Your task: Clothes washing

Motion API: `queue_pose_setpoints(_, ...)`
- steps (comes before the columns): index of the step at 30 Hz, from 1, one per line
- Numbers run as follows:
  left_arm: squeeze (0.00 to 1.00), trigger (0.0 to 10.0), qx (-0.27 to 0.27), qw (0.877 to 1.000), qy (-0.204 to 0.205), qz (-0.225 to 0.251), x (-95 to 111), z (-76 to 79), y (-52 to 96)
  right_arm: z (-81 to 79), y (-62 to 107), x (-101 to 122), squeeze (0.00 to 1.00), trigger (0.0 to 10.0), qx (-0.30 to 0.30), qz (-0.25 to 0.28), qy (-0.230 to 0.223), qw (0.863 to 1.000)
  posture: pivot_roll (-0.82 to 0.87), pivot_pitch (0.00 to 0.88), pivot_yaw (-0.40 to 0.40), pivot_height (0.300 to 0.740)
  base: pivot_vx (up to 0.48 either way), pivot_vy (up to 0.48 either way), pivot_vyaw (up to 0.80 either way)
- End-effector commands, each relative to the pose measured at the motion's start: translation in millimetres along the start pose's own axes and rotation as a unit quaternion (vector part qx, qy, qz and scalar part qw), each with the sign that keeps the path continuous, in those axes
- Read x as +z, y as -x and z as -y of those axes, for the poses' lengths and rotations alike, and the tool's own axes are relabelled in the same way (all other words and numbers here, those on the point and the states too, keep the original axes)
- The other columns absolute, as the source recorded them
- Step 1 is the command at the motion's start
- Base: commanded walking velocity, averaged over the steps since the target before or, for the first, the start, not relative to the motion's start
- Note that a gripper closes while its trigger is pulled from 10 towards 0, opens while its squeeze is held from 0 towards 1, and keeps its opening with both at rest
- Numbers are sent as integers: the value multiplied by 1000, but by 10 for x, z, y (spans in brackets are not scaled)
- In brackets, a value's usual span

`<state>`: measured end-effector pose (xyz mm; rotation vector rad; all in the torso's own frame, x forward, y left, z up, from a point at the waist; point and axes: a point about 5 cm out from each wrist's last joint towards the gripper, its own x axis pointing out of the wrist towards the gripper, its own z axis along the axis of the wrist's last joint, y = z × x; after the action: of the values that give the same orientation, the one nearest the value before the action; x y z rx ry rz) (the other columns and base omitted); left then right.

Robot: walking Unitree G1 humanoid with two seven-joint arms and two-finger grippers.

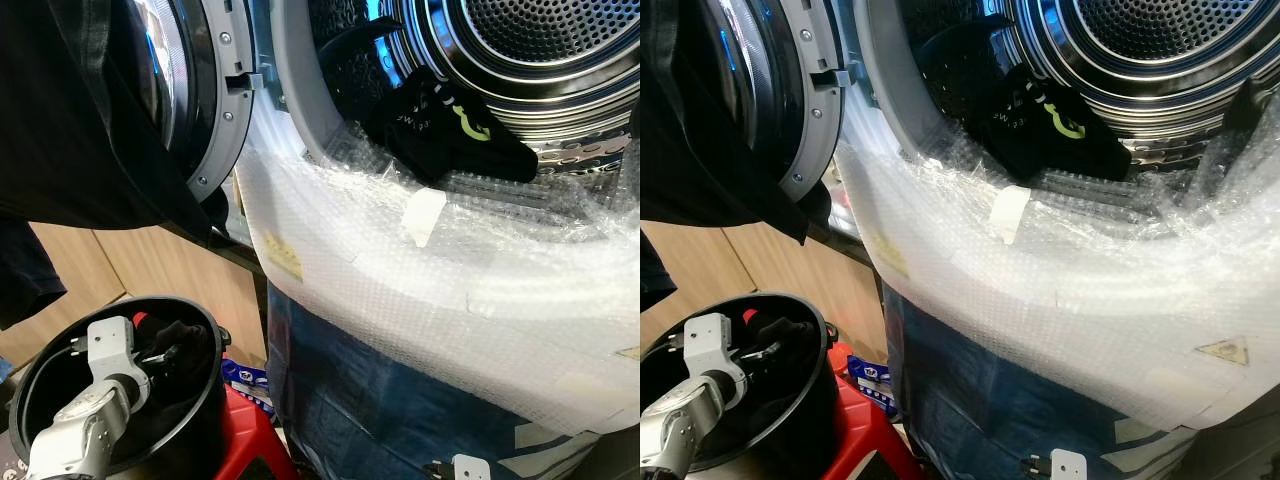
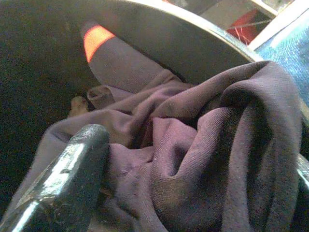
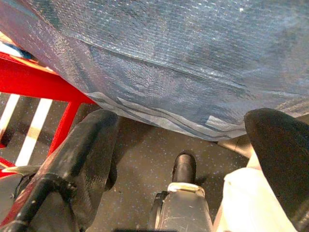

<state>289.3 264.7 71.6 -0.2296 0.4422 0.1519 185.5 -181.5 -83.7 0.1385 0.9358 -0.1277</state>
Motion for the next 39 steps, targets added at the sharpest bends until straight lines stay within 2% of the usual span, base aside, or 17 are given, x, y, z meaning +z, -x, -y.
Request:
queue_pose_setpoints(1,0,4588,1,1000,-10,-1,2,22,-29,-4,3,-15,0,10000,-1,-1,0,1000,188,1,31,740,0,0,0)
queue_pose_setpoints(2,0,471,0,1000,-10,0,4,33,-34,-7,3,-16,0,10000,-1,-1,-1,1000,184,5,30,740,0,0,0)
queue_pose_setpoints(3,0,0,-2,1000,-11,1,6,43,-38,-10,2,-16,0,10000,-1,-1,-1,1000,184,6,30,740,0,0,0)
queue_pose_setpoints(39,0,0,-32,999,-28,18,50,149,-48,-53,3,-45,0,10000,10,-9,15,1000,190,0,32,740,0,0,0)
